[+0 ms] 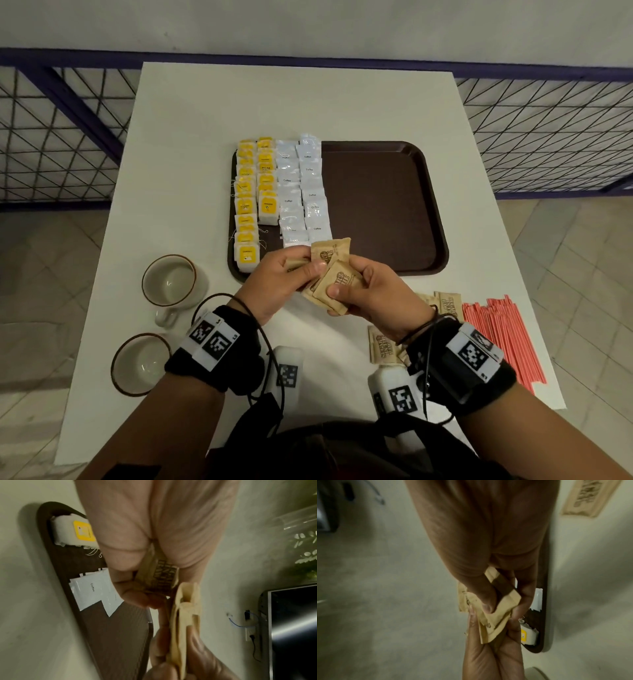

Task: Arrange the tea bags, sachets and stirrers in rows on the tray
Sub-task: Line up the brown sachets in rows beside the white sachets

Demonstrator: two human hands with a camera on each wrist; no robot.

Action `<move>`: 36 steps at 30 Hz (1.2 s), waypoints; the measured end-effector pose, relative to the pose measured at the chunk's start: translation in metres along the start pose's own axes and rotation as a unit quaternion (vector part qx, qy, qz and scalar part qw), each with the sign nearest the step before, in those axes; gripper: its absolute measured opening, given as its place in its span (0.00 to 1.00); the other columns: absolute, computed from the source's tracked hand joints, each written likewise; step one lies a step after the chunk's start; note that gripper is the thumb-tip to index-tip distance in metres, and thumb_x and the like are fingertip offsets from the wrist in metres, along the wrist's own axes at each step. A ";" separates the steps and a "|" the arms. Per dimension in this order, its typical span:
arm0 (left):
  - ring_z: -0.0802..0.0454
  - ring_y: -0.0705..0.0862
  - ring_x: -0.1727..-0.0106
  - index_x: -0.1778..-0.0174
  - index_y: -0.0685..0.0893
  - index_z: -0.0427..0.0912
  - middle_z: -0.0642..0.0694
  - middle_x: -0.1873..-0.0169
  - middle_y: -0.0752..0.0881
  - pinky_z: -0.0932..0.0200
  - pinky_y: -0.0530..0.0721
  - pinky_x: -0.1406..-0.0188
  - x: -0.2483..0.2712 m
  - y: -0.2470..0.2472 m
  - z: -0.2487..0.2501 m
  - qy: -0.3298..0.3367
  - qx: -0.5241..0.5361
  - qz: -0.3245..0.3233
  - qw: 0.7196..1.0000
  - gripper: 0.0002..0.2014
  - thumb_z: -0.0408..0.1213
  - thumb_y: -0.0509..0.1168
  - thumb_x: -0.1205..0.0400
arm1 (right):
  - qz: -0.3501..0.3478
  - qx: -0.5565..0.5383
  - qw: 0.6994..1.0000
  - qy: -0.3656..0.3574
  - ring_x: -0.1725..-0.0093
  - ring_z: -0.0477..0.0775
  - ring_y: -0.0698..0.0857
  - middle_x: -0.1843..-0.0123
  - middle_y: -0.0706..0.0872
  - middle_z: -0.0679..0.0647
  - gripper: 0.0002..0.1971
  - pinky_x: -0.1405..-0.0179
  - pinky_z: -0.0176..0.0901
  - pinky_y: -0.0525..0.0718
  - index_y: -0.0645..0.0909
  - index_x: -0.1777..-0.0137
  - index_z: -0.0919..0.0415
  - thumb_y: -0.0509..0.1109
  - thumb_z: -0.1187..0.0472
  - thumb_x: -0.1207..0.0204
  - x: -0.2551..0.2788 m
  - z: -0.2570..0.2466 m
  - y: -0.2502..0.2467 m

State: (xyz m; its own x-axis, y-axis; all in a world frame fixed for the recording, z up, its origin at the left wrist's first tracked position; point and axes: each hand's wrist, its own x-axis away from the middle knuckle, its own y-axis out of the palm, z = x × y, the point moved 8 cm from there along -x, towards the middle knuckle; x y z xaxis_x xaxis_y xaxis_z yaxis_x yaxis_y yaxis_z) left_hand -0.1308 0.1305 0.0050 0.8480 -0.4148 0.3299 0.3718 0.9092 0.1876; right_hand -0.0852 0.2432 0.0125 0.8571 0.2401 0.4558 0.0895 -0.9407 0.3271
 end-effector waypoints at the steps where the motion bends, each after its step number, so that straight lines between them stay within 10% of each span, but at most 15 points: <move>1: 0.46 0.87 0.55 0.50 0.87 0.37 0.35 0.55 0.89 0.50 0.86 0.52 -0.001 -0.003 0.000 0.005 -0.021 0.014 1.000 0.07 0.32 0.66 0.21 | -0.008 0.026 1.000 -0.002 0.54 0.54 0.86 0.50 0.87 0.61 0.18 0.61 0.42 0.87 0.79 0.37 0.64 0.68 0.75 0.26 0.001 -0.002 0.000; 6: 0.53 0.82 0.71 0.56 0.86 0.42 0.50 0.73 0.85 0.60 0.81 0.73 -0.002 -0.030 0.004 0.002 -0.034 0.118 0.992 0.04 0.31 0.65 0.19 | 0.027 0.098 0.995 -0.013 0.54 0.56 0.87 0.48 0.88 0.62 0.20 0.56 0.47 0.89 0.79 0.36 0.63 0.70 0.75 0.27 0.007 -0.013 -0.022; 11: 0.61 0.82 0.72 0.56 0.87 0.41 0.43 0.68 0.87 0.67 0.82 0.72 0.000 -0.020 0.012 0.000 -0.251 -0.025 0.968 0.03 0.33 0.68 0.21 | 0.000 0.168 0.985 -0.031 0.50 0.60 0.88 0.46 0.89 0.62 0.20 0.49 0.51 0.86 0.80 0.36 0.64 0.71 0.74 0.28 0.014 -0.036 -0.032; 16: 0.54 0.87 0.58 0.53 0.85 0.42 0.48 0.60 0.89 0.60 0.85 0.59 -0.002 -0.003 0.007 0.013 0.011 0.003 1.000 0.05 0.34 0.65 0.22 | 0.016 0.127 0.991 -0.038 0.61 0.49 0.87 0.58 0.89 0.55 0.13 0.60 0.38 0.87 0.83 0.47 0.63 0.71 0.76 0.29 0.004 -0.027 -0.021; 20: 0.48 0.86 0.50 0.41 0.79 0.38 0.42 0.51 0.88 0.52 0.85 0.49 -0.003 0.011 -0.008 -0.016 0.293 0.010 0.956 0.15 0.42 0.60 0.19 | 0.066 -0.021 0.997 -0.040 0.59 0.54 0.86 0.55 0.88 0.61 0.11 0.59 0.41 0.88 0.82 0.46 0.69 0.68 0.76 0.28 -0.002 -0.012 -0.015; 27: 0.46 0.87 0.50 0.34 0.77 0.41 0.40 0.54 0.88 0.48 0.86 0.48 -0.002 0.011 -0.007 -0.010 0.332 0.037 0.943 0.15 0.36 0.54 0.16 | 0.115 -0.017 0.992 -0.044 0.54 0.59 0.86 0.50 0.87 0.65 0.15 0.52 0.53 0.87 0.80 0.44 0.66 0.71 0.76 0.30 -0.003 -0.005 -0.015; 36: 0.50 0.83 0.66 0.49 0.84 0.41 0.41 0.62 0.85 0.58 0.86 0.67 0.012 0.001 -0.005 -0.057 0.078 -0.007 0.995 0.12 0.33 0.69 0.29 | 0.085 -0.069 0.993 -0.034 0.55 0.58 0.88 0.52 0.88 0.65 0.14 0.57 0.44 0.89 0.78 0.42 0.74 0.67 0.76 0.27 0.010 -0.014 -0.031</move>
State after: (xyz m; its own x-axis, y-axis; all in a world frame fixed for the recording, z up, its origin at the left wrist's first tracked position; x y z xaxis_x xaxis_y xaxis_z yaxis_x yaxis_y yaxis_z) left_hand -0.1185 0.1268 0.0047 0.7912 -0.4375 0.4273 0.3126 0.8898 0.3324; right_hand -0.0861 0.2783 0.0183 0.8865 0.0604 0.4587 -0.1251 -0.9232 0.3634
